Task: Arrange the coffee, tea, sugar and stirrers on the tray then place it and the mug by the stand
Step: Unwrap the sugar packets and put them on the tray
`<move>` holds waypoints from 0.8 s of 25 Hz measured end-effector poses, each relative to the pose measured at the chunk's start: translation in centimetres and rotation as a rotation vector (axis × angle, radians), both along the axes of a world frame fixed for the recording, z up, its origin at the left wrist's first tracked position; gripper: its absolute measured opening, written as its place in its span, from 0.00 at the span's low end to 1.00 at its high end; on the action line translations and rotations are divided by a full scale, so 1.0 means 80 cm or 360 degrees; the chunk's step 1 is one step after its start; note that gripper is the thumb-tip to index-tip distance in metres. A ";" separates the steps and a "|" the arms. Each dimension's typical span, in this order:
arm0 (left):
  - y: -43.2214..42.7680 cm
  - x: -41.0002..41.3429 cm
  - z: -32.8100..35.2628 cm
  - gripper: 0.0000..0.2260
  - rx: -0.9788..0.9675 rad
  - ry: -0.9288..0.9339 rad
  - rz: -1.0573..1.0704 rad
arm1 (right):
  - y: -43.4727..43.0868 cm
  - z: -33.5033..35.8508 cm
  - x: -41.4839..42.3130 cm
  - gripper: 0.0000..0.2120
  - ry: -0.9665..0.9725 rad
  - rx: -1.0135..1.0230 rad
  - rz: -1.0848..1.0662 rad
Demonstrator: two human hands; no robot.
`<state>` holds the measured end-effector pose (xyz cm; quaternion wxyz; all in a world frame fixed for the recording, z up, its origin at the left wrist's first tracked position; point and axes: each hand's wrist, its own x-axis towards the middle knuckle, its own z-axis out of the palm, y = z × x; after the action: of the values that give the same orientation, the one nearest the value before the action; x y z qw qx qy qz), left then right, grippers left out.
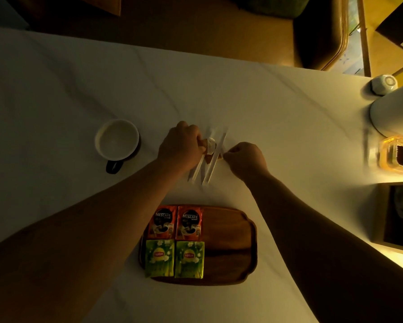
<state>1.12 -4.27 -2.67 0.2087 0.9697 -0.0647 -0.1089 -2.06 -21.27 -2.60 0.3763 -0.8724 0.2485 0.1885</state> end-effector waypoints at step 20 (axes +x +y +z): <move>0.050 -0.259 0.048 0.02 -0.0901 0.0869 0.0669 | -0.019 0.052 -0.165 0.05 0.0183 0.0269 0.0450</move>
<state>-19.57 -0.25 1.14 0.4930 0.8021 0.1641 -0.2942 -15.28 -22.82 1.56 0.4033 -0.8516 0.1279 0.3095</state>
